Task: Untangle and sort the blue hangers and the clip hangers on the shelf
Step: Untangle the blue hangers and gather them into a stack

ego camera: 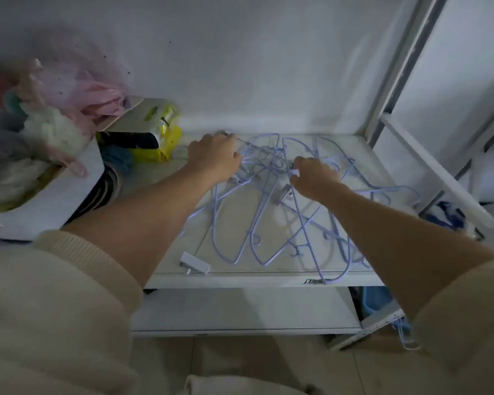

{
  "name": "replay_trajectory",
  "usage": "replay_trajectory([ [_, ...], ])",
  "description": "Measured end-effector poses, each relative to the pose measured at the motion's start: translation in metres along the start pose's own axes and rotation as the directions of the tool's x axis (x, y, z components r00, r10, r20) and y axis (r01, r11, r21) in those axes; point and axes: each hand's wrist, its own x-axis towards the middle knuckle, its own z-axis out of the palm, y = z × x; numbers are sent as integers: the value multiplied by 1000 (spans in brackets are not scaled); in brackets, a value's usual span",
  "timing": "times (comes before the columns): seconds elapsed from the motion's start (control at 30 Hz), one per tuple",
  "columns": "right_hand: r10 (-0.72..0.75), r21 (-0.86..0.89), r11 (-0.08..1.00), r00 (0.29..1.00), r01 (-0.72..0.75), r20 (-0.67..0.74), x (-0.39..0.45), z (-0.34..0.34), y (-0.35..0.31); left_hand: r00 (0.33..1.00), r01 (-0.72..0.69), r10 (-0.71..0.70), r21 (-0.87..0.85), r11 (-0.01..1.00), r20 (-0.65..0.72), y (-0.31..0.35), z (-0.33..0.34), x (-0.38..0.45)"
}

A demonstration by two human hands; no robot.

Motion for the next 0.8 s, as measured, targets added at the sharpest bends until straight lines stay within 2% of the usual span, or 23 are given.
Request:
replay_trajectory([
  [0.17, -74, -4, 997, 996, 74, 57, 29, 28, -11, 998, 56, -59, 68, 996, 35, -2, 18, 11],
  [0.47, -10, -28, 1000, 996, 13, 84, 68, 60, -27, 999, 53, -52, 67, 996, -10, -17, 38, 17],
  [0.6, -29, -47, 998, 997, 33, 78, 76, 67, -24, 999, 45, -45, 43, 998, -3, -21, 35, 23],
  [0.67, -59, -2, 998, 997, 59, 58, 79, 66, -22, 999, 41, -41, 33, 999, -15, -21, 33, 24],
  [0.8, -65, 196, 977, 994, 82, -93, 84, 38, -17, 996, 53, -53, -3, 999, -71, -23, 25, 26],
])
